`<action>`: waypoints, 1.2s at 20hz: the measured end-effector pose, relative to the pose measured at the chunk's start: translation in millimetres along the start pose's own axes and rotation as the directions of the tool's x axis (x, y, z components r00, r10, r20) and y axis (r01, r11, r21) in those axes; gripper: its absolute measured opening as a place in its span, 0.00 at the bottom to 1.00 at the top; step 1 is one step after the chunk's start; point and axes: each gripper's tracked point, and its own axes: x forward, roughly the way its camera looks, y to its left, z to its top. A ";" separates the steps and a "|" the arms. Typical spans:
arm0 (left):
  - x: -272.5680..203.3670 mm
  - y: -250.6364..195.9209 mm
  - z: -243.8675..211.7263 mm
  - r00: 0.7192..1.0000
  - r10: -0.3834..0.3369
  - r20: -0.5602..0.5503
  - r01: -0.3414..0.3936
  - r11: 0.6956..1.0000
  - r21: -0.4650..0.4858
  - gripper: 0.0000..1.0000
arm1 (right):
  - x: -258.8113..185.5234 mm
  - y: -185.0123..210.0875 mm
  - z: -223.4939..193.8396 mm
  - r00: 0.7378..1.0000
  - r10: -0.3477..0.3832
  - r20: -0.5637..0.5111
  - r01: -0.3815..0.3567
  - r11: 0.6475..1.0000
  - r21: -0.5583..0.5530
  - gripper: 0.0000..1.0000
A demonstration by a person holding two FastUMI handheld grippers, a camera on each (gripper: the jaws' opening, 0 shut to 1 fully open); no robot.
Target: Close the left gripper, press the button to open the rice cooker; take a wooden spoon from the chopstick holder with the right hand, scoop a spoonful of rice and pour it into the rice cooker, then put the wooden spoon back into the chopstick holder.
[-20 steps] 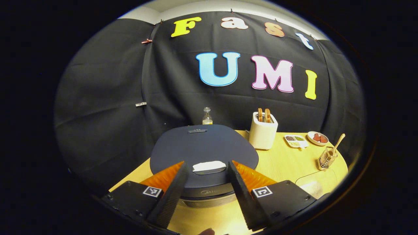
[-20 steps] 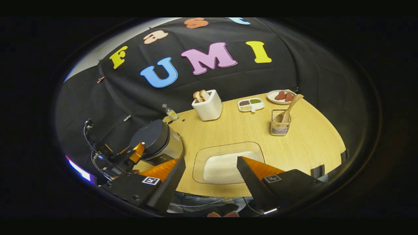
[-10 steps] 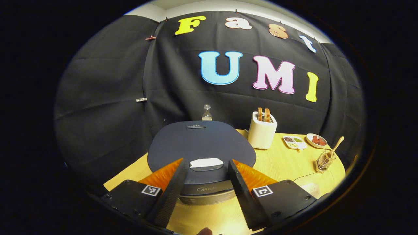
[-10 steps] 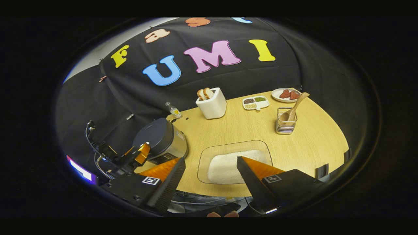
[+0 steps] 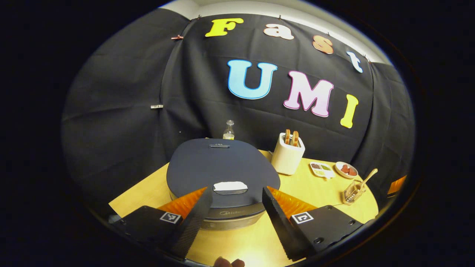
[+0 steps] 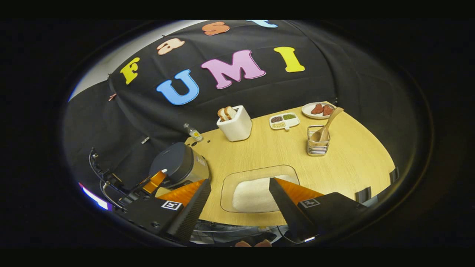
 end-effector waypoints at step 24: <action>-132.4 -179.3 168.7 0.886 -0.337 0.318 0.273 0.934 0.229 0.90 | -98.6 8.0 188.4 0.790 0.011 0.612 0.158 0.962 -0.221 0.98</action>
